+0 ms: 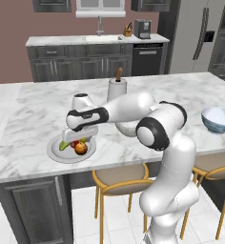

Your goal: Take the fruits from the plate on the dining counter and place two fruits in each bowl.

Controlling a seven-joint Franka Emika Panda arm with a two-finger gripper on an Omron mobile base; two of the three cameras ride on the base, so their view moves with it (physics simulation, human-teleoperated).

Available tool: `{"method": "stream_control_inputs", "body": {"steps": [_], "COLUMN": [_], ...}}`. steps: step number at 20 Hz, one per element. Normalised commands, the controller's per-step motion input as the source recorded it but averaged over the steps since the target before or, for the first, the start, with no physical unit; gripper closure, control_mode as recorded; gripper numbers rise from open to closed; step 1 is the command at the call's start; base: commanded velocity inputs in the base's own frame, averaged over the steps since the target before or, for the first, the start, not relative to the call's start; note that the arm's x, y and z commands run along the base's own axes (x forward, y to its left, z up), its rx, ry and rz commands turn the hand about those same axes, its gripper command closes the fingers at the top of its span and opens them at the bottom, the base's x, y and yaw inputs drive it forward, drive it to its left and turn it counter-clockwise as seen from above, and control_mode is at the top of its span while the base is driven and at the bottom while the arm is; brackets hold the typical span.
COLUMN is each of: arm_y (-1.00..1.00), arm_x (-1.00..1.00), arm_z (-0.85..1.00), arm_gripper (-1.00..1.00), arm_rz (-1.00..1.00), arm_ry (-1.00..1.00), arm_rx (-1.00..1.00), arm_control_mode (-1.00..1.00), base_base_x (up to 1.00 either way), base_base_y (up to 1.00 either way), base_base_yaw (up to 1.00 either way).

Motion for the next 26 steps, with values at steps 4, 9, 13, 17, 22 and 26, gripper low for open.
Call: {"method": "stream_control_inputs", "body": {"steps": [4, 9, 13, 17, 22, 26], "arm_y": [0.00, 0.00, 0.00, 0.00, 0.00, 0.00], "arm_x": [0.13, 0.11, 0.00, 0.00, 0.00, 0.00], "arm_z": [-0.34, -0.27, -0.27, 0.00, 0.00, 0.00], "arm_gripper": [-1.00, -1.00, -1.00, -1.00, 1.00, 1.00], "arm_rz": [0.00, 0.00, 0.00, 0.00, 0.00, 0.00], "arm_ry": [0.00, 0.00, 0.00, 0.00, 0.00, 0.00], "arm_rx": [0.00, 0.00, 0.00, 0.00, 0.00, 0.00], "arm_control_mode": [-1.00, -1.00, -1.00, -1.00, -1.00, -1.00], "base_base_x": [0.00, 0.00, 0.00, 0.00, 0.00, 0.00], "base_base_y": [0.00, 0.00, 0.00, 0.00, 0.00, 0.00], "base_base_yaw": [0.00, 0.00, 0.00, 0.00, 0.00, 0.00]}}
